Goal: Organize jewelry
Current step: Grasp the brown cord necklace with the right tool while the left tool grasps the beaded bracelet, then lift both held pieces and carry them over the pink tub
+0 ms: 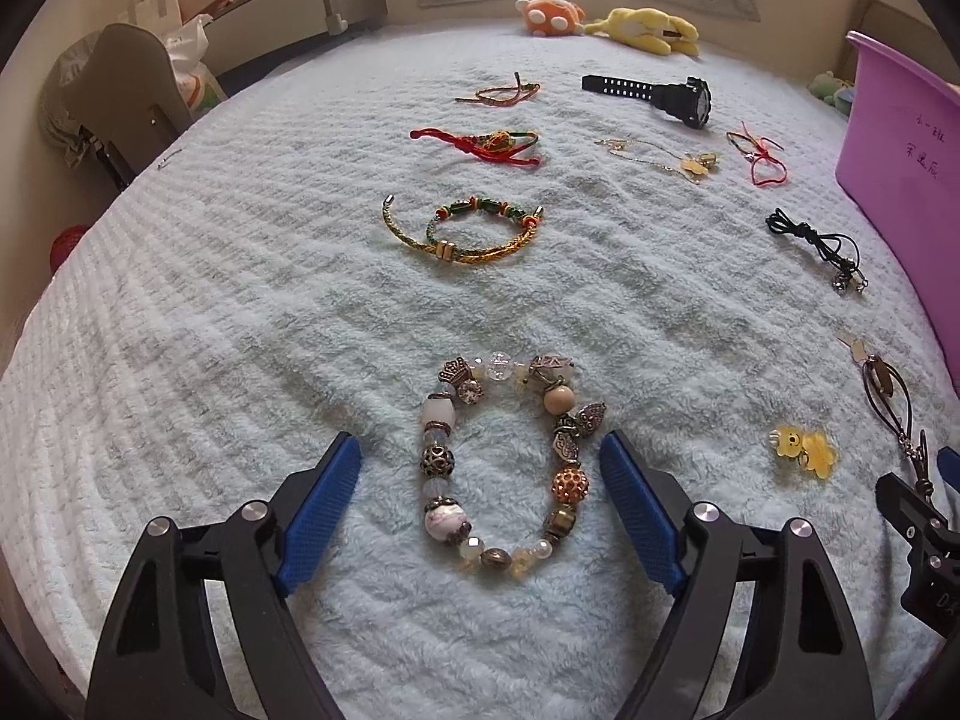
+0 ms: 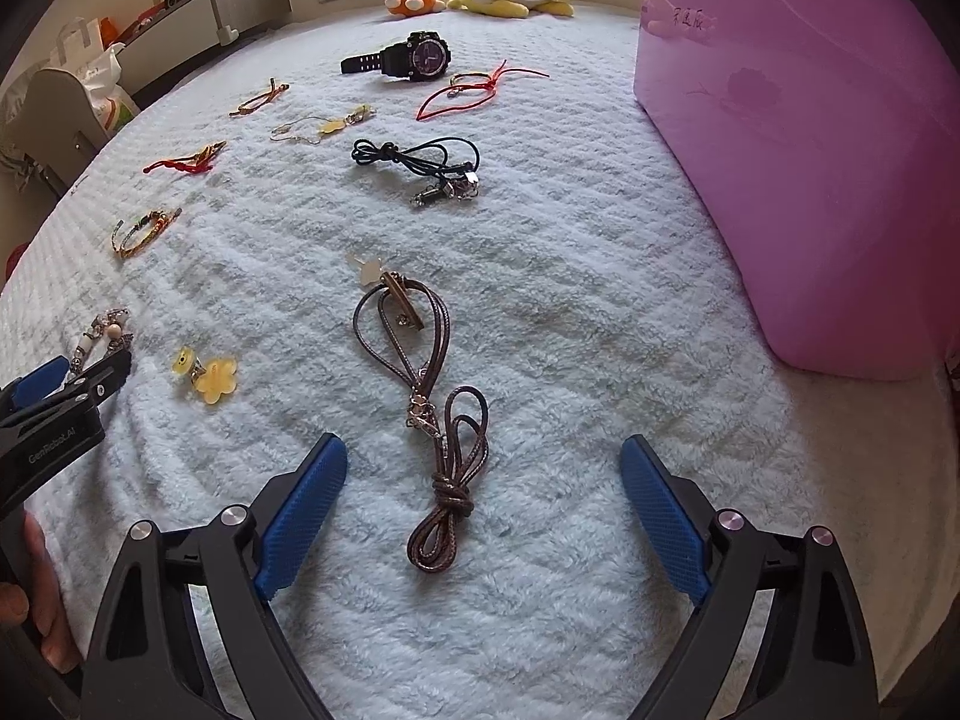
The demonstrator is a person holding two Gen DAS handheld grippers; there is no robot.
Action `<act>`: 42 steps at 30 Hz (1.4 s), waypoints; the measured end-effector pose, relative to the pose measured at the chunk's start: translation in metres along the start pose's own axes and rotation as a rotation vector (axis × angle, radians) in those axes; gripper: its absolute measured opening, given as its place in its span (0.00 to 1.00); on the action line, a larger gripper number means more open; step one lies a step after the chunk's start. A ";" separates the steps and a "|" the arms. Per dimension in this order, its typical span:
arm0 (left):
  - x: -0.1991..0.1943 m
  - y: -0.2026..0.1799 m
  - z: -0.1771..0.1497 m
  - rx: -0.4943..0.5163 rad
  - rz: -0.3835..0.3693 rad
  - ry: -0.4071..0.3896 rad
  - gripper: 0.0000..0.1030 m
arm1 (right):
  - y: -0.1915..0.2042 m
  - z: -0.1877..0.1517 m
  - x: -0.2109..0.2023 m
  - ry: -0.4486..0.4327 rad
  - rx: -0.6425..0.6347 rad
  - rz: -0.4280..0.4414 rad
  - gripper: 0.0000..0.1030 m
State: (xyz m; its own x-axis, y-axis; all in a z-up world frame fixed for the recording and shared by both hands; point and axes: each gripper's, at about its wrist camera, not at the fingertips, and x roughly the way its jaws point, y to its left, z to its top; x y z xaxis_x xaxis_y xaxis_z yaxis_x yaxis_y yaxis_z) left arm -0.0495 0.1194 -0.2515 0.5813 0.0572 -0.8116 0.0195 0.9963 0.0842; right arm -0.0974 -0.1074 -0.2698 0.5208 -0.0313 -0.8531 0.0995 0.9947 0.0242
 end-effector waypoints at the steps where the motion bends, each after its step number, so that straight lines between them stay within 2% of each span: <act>1: -0.001 -0.001 -0.001 0.002 -0.011 -0.001 0.68 | 0.000 0.000 0.000 0.000 -0.001 -0.002 0.85; 4: -0.004 -0.008 -0.001 0.027 -0.013 -0.006 0.57 | 0.003 0.000 -0.001 0.000 -0.009 -0.008 0.83; 8: -0.005 -0.009 0.001 0.022 -0.028 0.004 0.50 | 0.006 0.000 -0.003 0.001 -0.017 -0.005 0.79; 9: -0.005 -0.009 0.001 0.021 -0.033 0.007 0.49 | 0.006 0.000 -0.004 0.003 -0.018 -0.002 0.76; 11: -0.005 -0.011 0.001 0.027 -0.057 0.014 0.39 | 0.010 0.001 -0.005 0.004 -0.026 0.003 0.70; 13: -0.007 -0.016 0.001 0.054 -0.046 0.013 0.33 | 0.014 0.000 -0.007 0.003 -0.044 0.005 0.62; 15: -0.008 -0.018 0.001 0.062 -0.062 0.015 0.25 | 0.015 0.000 -0.008 0.005 -0.047 0.015 0.58; 17: -0.009 -0.020 0.001 0.066 -0.064 0.015 0.21 | 0.015 0.001 -0.009 0.009 -0.048 0.027 0.51; 19: -0.009 -0.021 0.001 0.067 -0.067 0.016 0.17 | 0.017 0.001 -0.011 0.009 -0.058 0.031 0.37; 20: -0.010 -0.020 0.001 0.066 -0.070 0.016 0.17 | 0.017 0.002 -0.012 0.009 -0.062 0.030 0.33; 22: -0.012 -0.019 0.001 0.062 -0.078 0.016 0.17 | 0.015 0.003 -0.014 0.011 -0.055 0.055 0.11; 34: -0.031 -0.016 0.005 0.062 -0.126 0.027 0.15 | 0.010 0.004 -0.032 0.039 -0.024 0.068 0.10; 35: -0.034 -0.015 0.005 0.062 -0.131 0.027 0.09 | 0.010 0.004 -0.035 0.040 -0.020 0.068 0.10; 42: -0.050 -0.012 0.016 0.071 -0.157 0.022 0.09 | 0.009 0.012 -0.056 0.034 0.002 0.077 0.10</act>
State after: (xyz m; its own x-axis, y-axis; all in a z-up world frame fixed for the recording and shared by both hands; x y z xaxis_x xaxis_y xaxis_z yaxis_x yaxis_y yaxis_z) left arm -0.0656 0.1040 -0.2025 0.5489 -0.0966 -0.8303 0.1664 0.9861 -0.0048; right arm -0.1152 -0.0979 -0.2152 0.4977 0.0481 -0.8660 0.0623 0.9939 0.0911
